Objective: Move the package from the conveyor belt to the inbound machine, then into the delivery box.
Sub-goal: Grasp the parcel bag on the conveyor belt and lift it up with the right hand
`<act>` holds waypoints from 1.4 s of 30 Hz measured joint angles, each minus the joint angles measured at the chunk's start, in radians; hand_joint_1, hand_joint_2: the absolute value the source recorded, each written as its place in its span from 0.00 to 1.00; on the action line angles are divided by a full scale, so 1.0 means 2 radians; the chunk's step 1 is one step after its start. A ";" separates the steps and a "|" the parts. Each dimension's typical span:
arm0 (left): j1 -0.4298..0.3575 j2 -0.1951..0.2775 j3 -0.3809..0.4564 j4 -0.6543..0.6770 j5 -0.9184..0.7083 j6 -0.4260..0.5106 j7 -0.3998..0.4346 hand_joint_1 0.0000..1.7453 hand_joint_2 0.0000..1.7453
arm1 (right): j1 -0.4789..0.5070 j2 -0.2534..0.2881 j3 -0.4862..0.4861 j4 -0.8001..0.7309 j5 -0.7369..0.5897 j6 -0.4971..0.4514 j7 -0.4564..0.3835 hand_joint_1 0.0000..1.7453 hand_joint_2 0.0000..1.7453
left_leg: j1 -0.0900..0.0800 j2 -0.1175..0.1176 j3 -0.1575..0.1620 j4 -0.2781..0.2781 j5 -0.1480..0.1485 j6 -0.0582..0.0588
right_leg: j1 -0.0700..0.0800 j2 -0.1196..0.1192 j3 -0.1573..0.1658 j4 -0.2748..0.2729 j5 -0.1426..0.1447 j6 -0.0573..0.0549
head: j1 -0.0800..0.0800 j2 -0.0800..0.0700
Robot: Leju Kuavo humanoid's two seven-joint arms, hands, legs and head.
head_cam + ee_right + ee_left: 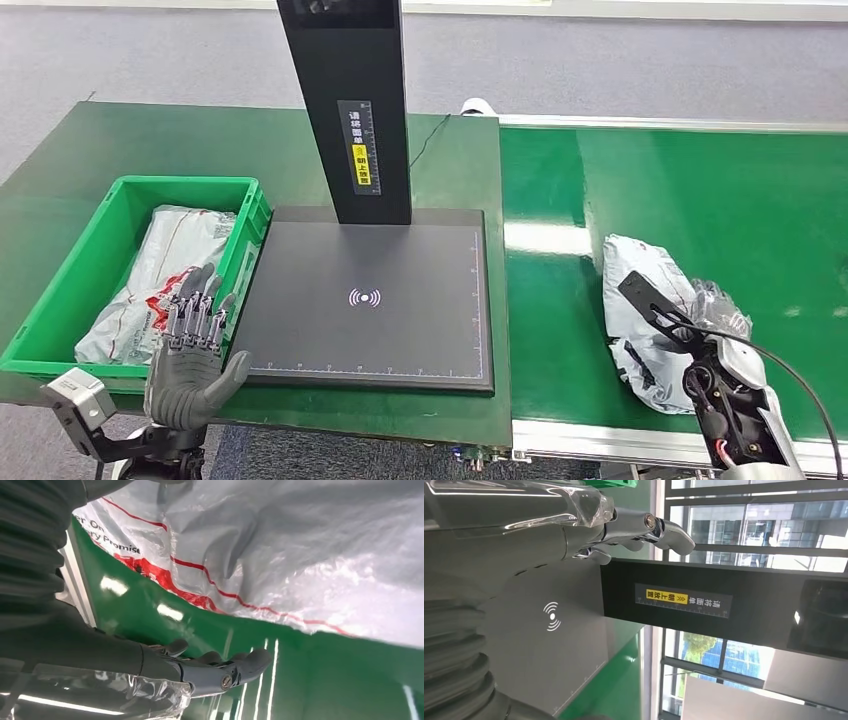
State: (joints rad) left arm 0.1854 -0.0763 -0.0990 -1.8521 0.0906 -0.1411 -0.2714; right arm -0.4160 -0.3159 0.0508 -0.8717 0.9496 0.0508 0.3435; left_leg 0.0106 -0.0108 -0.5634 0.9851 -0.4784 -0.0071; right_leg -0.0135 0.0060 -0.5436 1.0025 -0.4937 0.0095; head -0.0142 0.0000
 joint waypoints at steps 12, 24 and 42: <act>-0.011 0.000 0.000 0.001 -0.003 -0.008 0.009 0.00 1.00 | -0.005 -0.009 0.013 0.036 -0.011 0.069 -0.041 0.30 1.00 | 0.000 0.000 0.000 0.000 0.000 0.000 | 0.000 0.000 0.000 0.000 0.000 0.000 | 0.000 0.000; -0.019 0.002 0.000 0.006 -0.005 -0.019 0.010 0.00 1.00 | 0.021 -0.010 0.014 -0.017 -0.049 0.109 -0.070 1.00 1.00 | 0.000 0.000 0.000 0.000 0.000 0.000 | 0.000 0.000 0.000 0.000 0.000 0.000 | 0.000 0.000; -0.003 -0.002 0.009 0.001 -0.009 -0.011 -0.003 0.00 1.00 | 0.016 0.022 0.007 -0.081 -0.093 -0.125 -0.177 1.00 1.00 | 0.000 0.000 -0.001 0.000 0.000 0.000 | 0.000 0.000 0.000 0.000 0.000 0.000 | 0.000 0.000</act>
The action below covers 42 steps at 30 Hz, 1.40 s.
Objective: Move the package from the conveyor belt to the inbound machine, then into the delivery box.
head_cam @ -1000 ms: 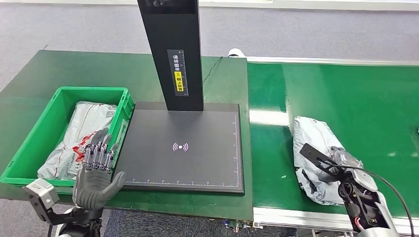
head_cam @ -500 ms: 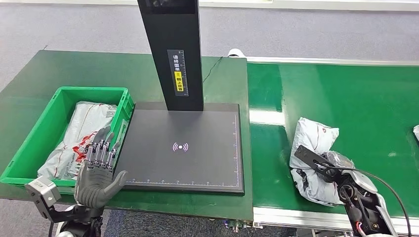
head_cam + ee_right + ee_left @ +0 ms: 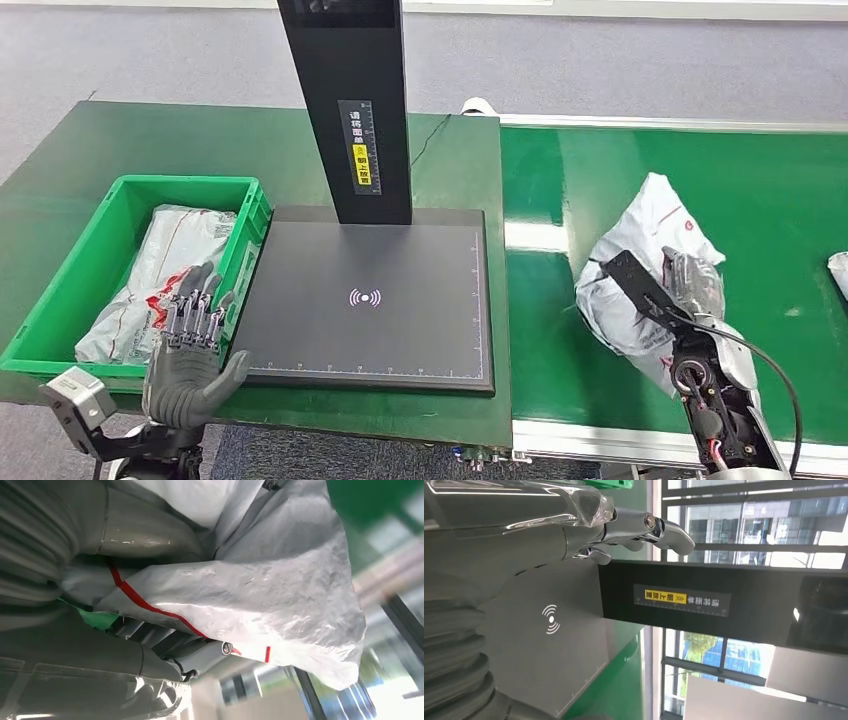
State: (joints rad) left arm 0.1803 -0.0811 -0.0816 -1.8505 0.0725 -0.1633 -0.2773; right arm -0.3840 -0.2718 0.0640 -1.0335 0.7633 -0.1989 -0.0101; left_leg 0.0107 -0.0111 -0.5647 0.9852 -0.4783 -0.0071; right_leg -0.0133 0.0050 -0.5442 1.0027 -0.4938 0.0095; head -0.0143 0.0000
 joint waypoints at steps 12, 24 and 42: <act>-0.002 -0.002 -0.005 0.002 0.006 0.009 -0.007 0.00 1.00 | 0.025 0.056 -0.022 -0.105 -0.058 -0.108 -0.094 1.00 1.00 | 0.000 0.000 0.000 0.000 0.000 0.000 | 0.000 0.000 0.000 0.000 0.000 0.000 | 0.000 0.000; -0.029 0.004 -0.022 0.024 0.011 -0.006 -0.012 0.00 1.00 | -0.005 0.106 0.121 -0.099 -0.123 0.037 -0.101 1.00 1.00 | 0.000 0.000 0.000 0.000 0.000 0.000 | 0.000 0.000 0.000 0.000 0.000 0.000 | 0.000 0.000; -0.038 0.012 -0.035 0.041 0.016 -0.004 -0.016 0.00 1.00 | -0.124 0.158 0.209 0.037 -0.194 0.100 -0.079 0.00 1.00 | 0.000 0.000 0.000 0.000 0.000 0.000 | 0.000 0.000 0.000 0.000 0.000 0.000 | 0.000 0.000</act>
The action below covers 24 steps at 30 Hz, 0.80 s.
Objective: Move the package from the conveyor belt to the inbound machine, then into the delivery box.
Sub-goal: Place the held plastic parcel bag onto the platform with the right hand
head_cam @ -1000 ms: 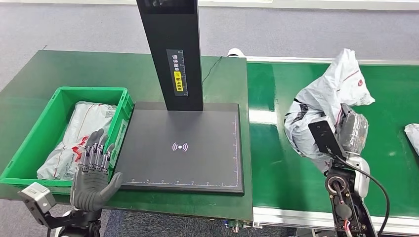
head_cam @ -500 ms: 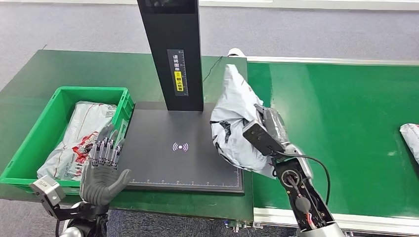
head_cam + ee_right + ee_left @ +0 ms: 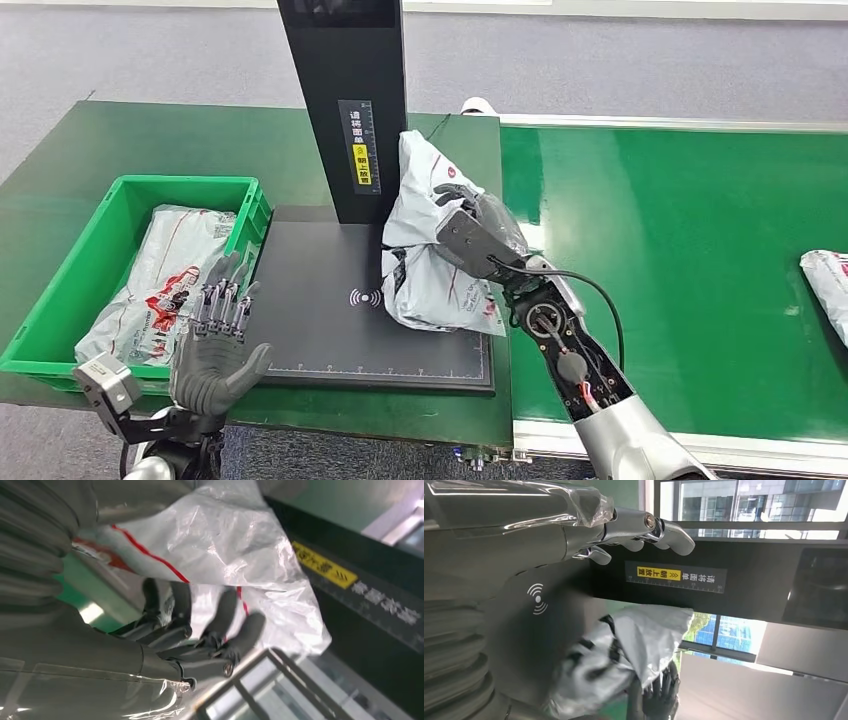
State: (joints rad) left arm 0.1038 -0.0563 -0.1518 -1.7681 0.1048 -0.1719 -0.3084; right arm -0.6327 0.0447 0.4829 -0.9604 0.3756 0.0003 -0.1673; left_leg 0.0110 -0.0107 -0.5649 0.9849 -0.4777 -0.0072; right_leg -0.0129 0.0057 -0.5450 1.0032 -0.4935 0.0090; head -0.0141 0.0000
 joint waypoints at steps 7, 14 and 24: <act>0.000 0.002 0.000 0.002 0.000 0.004 -0.001 0.00 1.00 | -0.014 0.005 0.001 0.037 -0.070 0.094 -0.020 0.00 1.00 | 0.000 0.000 0.000 0.000 0.000 0.000 | 0.000 0.000 0.000 0.000 0.000 0.000 | 0.000 0.000; 0.004 0.002 0.001 0.002 0.000 0.008 -0.009 0.00 1.00 | -0.010 0.005 -0.004 0.037 -0.150 0.150 -0.073 0.00 1.00 | 0.000 0.000 0.000 0.000 0.000 0.000 | 0.000 0.000 0.000 0.000 0.000 0.000 | 0.000 0.000; 0.012 0.002 0.006 0.002 -0.049 0.037 -0.016 0.00 1.00 | 0.051 -0.005 -0.032 -0.087 -0.245 0.135 -0.127 0.00 1.00 | 0.000 0.000 0.000 0.000 0.000 0.000 | 0.000 0.000 0.000 0.000 0.000 0.000 | 0.000 0.000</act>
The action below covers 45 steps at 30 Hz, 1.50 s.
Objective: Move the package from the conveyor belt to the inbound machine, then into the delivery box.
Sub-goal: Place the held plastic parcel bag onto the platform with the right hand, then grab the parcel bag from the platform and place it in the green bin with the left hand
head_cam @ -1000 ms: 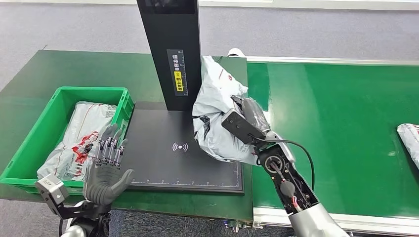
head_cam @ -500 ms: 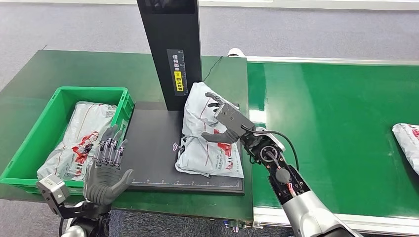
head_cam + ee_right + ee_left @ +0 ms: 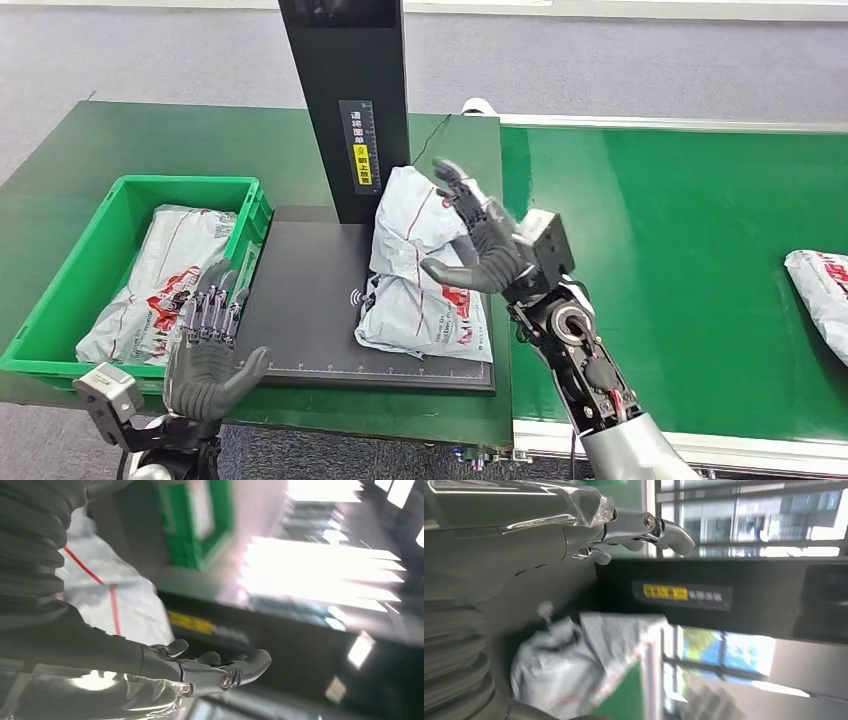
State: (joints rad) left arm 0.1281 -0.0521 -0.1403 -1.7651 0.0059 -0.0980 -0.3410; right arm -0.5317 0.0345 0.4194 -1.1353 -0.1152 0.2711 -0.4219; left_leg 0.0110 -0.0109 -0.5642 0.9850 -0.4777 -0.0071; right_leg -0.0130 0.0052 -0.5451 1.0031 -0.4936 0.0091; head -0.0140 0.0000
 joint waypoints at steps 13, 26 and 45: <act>-0.134 0.004 -0.066 0.105 -0.297 0.054 0.102 0.00 1.00 | 0.126 0.006 -0.054 -0.192 0.035 -0.096 -0.009 0.00 1.00 | 0.000 0.000 0.001 0.000 0.001 0.000 | 0.000 0.000 0.001 0.000 0.001 0.000 | 0.000 0.000; -0.276 -0.002 -0.189 0.271 -0.362 0.021 0.136 0.00 1.00 | 0.174 0.012 -0.070 -0.232 0.043 -0.097 -0.009 0.00 1.00 | 0.000 0.000 0.000 0.000 0.001 0.000 | 0.000 0.000 0.000 0.000 0.001 0.000 | 0.000 0.000; -0.383 -0.043 -0.301 0.472 -0.400 -0.009 0.130 0.79 1.00 | 0.203 0.017 -0.074 -0.287 0.040 -0.084 -0.008 0.00 1.00 | 0.000 0.000 0.000 0.000 0.001 0.000 | 0.000 0.000 0.000 0.000 0.001 0.000 | 0.000 0.000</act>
State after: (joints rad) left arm -0.6370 -0.1374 -0.7424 -0.8211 -0.7947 -0.1151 -0.0815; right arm -0.1266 0.0679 0.2712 -1.7091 -0.0353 0.1023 -0.4387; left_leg 0.0108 -0.0108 -0.5637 0.9854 -0.4763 -0.0067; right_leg -0.0132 0.0055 -0.5444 1.0029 -0.4920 0.0086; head -0.0141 0.0000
